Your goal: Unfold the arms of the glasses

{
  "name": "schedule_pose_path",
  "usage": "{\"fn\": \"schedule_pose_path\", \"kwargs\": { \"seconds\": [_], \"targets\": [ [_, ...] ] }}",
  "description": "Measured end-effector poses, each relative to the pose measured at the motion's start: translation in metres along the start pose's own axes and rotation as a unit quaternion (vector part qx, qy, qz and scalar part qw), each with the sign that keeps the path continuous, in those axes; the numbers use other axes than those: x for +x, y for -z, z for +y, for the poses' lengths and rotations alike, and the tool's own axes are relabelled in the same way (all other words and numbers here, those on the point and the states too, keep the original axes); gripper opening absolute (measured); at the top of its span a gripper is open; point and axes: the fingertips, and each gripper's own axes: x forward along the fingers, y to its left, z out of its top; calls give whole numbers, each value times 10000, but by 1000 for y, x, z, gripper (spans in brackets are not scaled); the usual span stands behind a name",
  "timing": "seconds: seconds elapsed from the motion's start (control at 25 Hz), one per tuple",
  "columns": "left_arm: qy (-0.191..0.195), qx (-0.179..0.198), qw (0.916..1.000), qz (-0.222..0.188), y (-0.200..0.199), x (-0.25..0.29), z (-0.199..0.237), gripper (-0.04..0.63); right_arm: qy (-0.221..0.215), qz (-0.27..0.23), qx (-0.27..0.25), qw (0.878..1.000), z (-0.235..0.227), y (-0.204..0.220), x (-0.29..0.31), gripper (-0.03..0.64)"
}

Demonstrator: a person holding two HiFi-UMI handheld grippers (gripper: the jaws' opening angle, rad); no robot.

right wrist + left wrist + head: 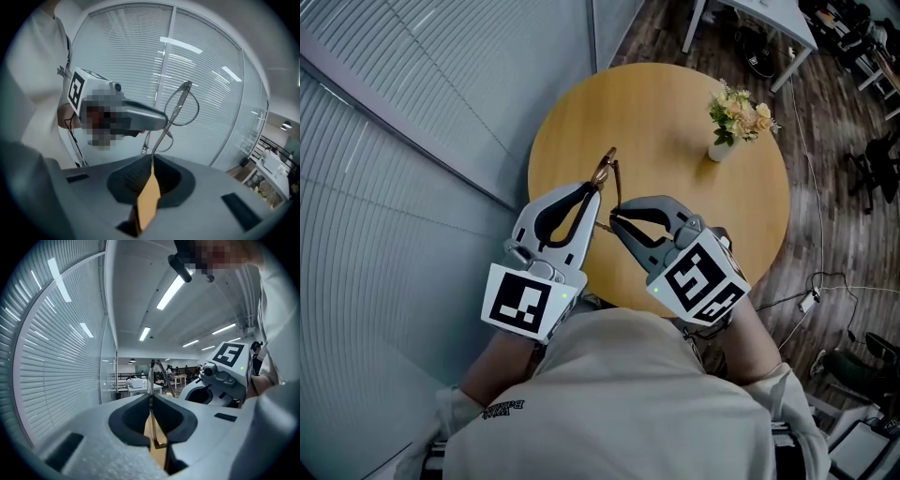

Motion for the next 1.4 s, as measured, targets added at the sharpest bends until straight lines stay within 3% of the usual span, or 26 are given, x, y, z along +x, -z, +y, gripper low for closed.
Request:
{"fn": "schedule_pose_path", "kwargs": {
  "seconds": [0.24, 0.76, 1.0, 1.2, 1.4],
  "targets": [
    [-175, 16, 9998, 26, 2, -4, 7, 38, -89, -211, 417, 9989, -4, 5, -17, 38],
    [-384, 324, 9984, 257, 16, -3, 14, 38, 635, -138, 343, 9973, -46, 17, -62, 38],
    [-409, 697, 9956, 472, 21, -8, 15, 38, 975, -127, 353, 9945, -60, 16, -77, 40],
    [-399, 672, 9954, 546, 28, -4, 15, 38, 998, -188, 379, 9941, -63, 19, -78, 40],
    [-631, 663, 9945, 511, 29, -8, 31, 38, 1024, -526, 708, 9908, -65, 14, -77, 40]
  ]
}}
